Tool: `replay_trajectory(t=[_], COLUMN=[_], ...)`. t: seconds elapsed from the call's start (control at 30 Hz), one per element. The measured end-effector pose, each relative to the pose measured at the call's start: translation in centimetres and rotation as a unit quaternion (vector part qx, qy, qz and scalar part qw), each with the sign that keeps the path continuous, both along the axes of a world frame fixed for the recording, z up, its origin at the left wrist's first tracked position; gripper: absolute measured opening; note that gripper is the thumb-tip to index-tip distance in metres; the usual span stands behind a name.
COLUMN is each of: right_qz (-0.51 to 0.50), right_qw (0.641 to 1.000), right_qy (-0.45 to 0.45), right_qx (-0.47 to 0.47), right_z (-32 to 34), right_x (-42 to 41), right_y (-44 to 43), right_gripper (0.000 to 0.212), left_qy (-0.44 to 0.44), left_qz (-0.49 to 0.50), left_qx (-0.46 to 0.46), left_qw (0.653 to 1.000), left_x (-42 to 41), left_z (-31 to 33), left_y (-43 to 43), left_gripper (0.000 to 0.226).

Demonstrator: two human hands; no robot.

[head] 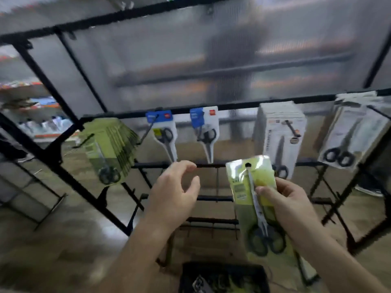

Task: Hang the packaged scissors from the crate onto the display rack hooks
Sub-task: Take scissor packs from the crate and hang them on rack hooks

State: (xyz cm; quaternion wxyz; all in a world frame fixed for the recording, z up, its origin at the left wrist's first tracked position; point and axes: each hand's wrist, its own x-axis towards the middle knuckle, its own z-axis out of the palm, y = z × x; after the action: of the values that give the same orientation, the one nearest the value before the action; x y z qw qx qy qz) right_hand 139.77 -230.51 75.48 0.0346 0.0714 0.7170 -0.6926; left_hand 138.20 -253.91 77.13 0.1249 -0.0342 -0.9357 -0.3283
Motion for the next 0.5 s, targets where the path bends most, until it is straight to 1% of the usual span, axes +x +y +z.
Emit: replay_trajectory(t=[0.13, 0.2, 0.27, 0.4, 0.5], right_qz=[0.09, 0.12, 0.143, 0.174, 0.167], right_qw=[0.996, 0.993, 0.989, 0.984, 0.984], right_qy=[0.009, 0.02, 0.03, 0.035, 0.042], right_qx=[0.006, 0.007, 0.013, 0.022, 0.047], right_z=[0.7, 0.7, 0.4, 0.0, 0.0], right_x=[-0.8, -1.4, -2.0, -3.4, -5.3], right_y=[-12.1, -17.8, -23.3, -32.1, -37.1], right_gripper=[0.017, 0.015, 0.014, 0.017, 0.016], left_qy=[-0.038, -0.052, -0.071, -0.099, -0.142], left_qz=[0.099, 0.143, 0.176, 0.193, 0.181], left_qx=[-0.02, -0.035, -0.029, -0.005, 0.003], left_qw=[0.994, 0.988, 0.981, 0.976, 0.973], left_x=[2.2, 3.5, 4.5, 5.5, 6.3], left_z=[-0.8, -1.2, -1.6, -2.4, -3.0], left_y=[-12.1, -17.5, -22.3, -29.0, -31.6], left_gripper=[0.029, 0.031, 0.033, 0.042, 0.05])
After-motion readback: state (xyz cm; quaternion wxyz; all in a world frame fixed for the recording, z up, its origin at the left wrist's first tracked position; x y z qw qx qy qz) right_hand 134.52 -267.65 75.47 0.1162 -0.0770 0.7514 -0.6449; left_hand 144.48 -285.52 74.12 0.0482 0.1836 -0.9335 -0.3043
